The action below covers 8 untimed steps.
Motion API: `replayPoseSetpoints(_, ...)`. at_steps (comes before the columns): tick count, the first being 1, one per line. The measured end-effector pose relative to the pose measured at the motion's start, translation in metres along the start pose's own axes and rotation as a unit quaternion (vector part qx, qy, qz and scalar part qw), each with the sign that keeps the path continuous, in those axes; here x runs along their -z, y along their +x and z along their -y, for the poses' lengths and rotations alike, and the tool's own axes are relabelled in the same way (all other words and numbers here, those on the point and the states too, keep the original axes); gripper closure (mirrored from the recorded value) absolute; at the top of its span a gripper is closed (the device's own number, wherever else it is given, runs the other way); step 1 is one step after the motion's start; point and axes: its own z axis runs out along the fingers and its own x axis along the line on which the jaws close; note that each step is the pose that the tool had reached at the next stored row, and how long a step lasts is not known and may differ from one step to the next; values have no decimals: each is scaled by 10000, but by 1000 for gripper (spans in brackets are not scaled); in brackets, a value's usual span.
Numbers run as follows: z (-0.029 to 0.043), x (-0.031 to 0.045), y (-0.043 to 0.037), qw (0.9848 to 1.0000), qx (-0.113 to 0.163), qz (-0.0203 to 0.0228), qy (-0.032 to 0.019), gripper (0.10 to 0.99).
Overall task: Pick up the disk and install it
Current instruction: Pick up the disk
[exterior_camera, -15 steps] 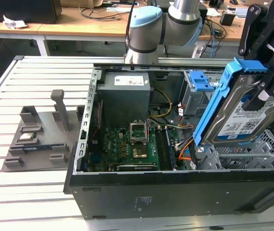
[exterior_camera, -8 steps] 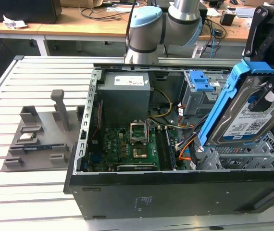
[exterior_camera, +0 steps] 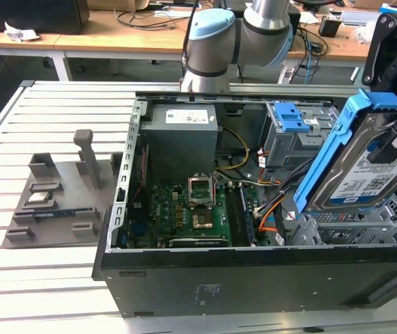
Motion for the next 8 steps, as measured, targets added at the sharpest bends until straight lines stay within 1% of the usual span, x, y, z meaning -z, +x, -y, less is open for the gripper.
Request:
replayPoseSetpoints(3,26,-21,2,10000,0,0,0,725)
replayPoseSetpoints(8,44,-63,4,10000,0,-1,0,725)
